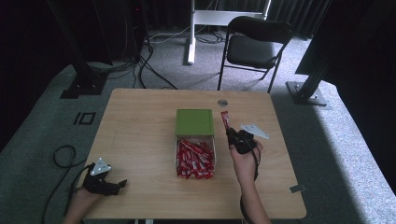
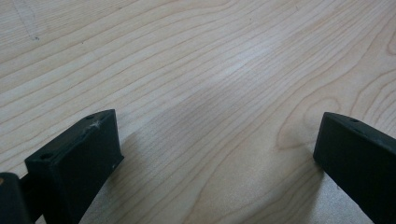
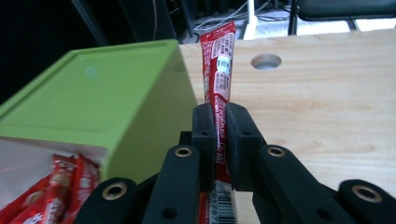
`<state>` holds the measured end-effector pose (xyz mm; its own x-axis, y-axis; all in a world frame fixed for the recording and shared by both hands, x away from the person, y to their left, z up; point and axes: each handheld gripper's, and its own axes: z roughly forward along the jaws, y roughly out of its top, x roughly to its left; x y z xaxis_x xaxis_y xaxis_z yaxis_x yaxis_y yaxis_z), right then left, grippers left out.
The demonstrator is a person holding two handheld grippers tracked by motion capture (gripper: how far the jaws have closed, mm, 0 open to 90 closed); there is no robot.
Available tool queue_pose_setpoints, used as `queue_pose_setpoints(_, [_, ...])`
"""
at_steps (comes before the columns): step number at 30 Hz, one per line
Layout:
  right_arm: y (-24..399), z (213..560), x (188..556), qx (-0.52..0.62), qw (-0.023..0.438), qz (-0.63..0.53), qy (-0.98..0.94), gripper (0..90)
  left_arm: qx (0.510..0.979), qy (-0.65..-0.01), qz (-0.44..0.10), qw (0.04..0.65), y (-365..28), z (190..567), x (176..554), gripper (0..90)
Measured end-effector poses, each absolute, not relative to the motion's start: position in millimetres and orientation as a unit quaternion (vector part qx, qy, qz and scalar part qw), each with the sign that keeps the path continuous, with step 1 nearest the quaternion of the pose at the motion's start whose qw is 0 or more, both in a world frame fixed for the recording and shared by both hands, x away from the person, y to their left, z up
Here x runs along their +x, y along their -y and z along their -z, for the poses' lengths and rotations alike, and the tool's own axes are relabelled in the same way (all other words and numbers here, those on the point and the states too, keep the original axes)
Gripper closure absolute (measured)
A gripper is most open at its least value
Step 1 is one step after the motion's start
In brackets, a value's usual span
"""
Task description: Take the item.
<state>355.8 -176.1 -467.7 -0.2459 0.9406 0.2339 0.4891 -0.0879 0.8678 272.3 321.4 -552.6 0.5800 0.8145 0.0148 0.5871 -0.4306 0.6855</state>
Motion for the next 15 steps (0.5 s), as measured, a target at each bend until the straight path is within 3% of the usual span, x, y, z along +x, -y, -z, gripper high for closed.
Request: queue_pose_setpoints(15, [170,518,365,0.623,0.193,-0.46,-0.603,82.8,0.827,-0.423,-0.175,0.325,-321,553,272,1.5])
